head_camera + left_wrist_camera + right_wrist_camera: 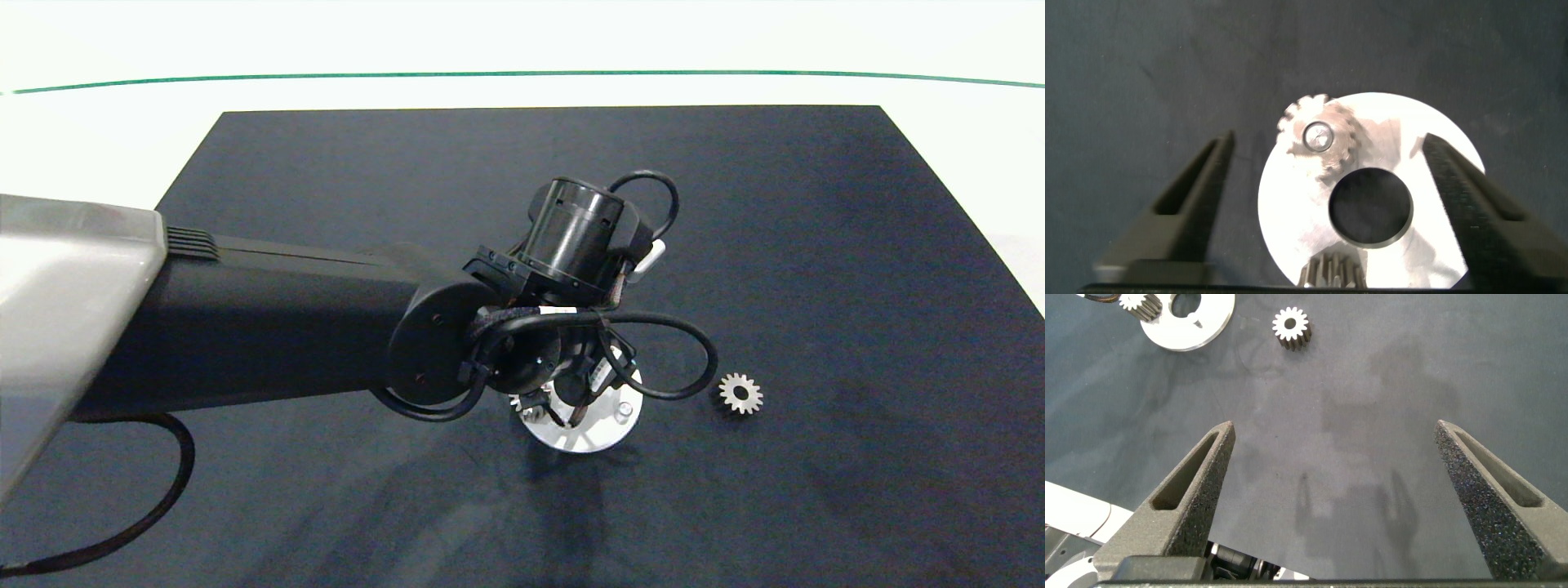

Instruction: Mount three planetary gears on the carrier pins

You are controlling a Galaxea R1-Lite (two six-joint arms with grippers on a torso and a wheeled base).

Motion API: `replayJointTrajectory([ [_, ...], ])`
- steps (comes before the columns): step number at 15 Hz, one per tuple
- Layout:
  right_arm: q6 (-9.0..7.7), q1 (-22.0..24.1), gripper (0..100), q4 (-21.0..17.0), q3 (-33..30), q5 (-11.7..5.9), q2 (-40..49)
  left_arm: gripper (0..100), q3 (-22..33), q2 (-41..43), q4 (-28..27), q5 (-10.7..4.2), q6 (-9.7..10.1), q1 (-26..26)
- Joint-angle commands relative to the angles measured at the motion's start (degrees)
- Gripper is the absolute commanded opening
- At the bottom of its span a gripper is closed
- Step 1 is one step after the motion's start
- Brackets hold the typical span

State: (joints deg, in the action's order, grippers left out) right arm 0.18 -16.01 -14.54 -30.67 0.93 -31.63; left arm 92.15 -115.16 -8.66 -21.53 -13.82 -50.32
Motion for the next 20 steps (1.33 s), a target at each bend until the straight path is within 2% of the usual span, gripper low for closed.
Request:
replayJointTrajectory([
  [1,-0.01,0.1,100,-0.1,0.6,0.92,-0.6,100,0.0,7.1,-3.4,-0.18,-0.33,1.8],
  [3,-0.01,0.2,100,-0.1,0.5,1.27,-0.7,100,1.4,14.6,-13.8,-0.27,-0.06,5.3],
  [4,-0.01,0.2,100,-0.1,0.4,1.27,-0.7,100,1.1,18.9,-17.7,-0.27,1.52,7.3],
  [6,0.08,0.3,100,-0.2,0.1,1.09,-1.1,100,0.5,28.2,-26.5,-0.27,7.14,9.8],
  [7,0.08,0.4,100,-0.2,-0.8,0.74,-2.6,100,-0.8,33.4,-31.3,-0.18,10.66,11.6],
  [8,-0.01,0.5,100,-0.2,-2.6,0.04,-4.8,100,-2.7,38.3,-33.6,-0.18,14.62,13.8],
  [9,-0.09,0.4,100,-0.2,-5.2,-0.57,-8.3,100,-5.5,44.0,-34.2,-0.18,17.34,15.3],
  [10,-0.80,0.5,100,-0.2,-8.1,-1.28,-13.4,100,-9.5,50.1,-34.2,-0.18,18.04,17.0],
  [11,-1.68,0.4,100,-0.2,-9.1,-1.63,-15.3,100,-11.3,52.9,-34.2,-0.18,18.04,18.0],
  [12,-6.95,-0.3,100,0.2,-12.6,-1.98,-22.0,100,-15.9,60.8,-34.3,-0.18,18.13,22.9],
  [13,-9.06,-3.0,100,0.6,-14.7,-2.16,-26.4,100,-17.7,64.9,-34.9,-0.18,18.04,26.7],
  [14,-9.24,-6.1,100,1.1,-15.8,-2.68,-29.9,100,-18.7,67.7,-35.9,-0.18,18.04,29.4],
  [15,-9.50,-9.4,100,2.3,-15.9,-4.79,-33.8,100,-20.7,71.8,-37.7,-0.18,18.13,31.4],
  [17,-10.11,-11.4,100,5.8,-15.8,-6.90,-39.9,100,-24.9,76.8,-37.9,-0.18,18.31,32.0],
  [18,-10.55,-13.7,100,8.7,-15.0,-8.05,-43.0,100,-28.2,79.2,-37.8,-0.18,19.27,33.9],
  [20,-10.47,-15.5,100,10.5,-14.4,-8.05,-45.1,100,-29.4,81.2,-37.8,-0.18,20.24,36.6],
])
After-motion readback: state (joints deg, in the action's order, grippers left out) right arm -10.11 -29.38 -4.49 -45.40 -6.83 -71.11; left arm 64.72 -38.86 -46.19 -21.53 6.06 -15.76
